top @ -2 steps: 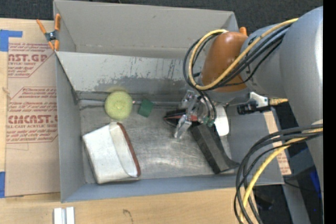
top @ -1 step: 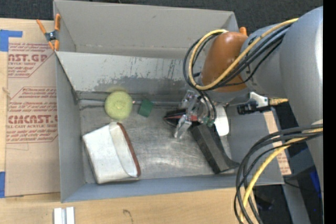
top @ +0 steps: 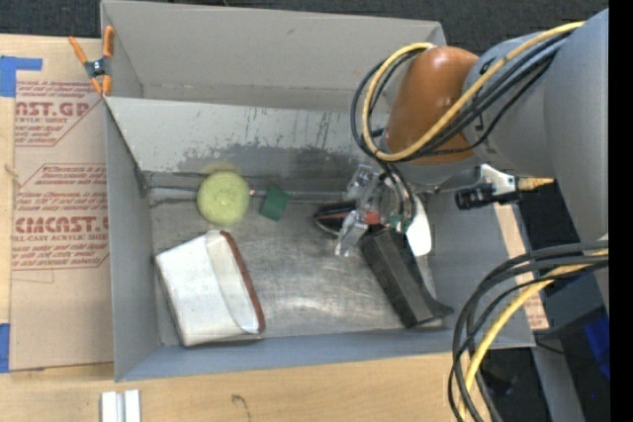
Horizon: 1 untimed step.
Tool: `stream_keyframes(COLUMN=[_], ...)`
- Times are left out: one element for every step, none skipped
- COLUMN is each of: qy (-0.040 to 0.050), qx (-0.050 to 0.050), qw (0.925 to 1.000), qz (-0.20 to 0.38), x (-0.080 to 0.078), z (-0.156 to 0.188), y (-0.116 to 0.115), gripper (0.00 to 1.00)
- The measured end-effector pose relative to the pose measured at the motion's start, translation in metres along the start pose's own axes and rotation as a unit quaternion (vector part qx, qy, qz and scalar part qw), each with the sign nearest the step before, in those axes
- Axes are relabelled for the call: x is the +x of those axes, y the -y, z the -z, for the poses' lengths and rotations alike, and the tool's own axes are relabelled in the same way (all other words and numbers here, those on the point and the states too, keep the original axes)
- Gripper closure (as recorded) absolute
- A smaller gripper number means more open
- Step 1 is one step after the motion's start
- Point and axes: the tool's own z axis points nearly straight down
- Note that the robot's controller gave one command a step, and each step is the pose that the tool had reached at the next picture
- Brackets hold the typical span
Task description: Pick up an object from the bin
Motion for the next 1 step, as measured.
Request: stream_keyframes(qy=[0.0002], qx=[0.001], qw=[1.0], qz=[-0.002], x=[0.0034], z=[0.1022], y=[0.0095], gripper=[1.0])
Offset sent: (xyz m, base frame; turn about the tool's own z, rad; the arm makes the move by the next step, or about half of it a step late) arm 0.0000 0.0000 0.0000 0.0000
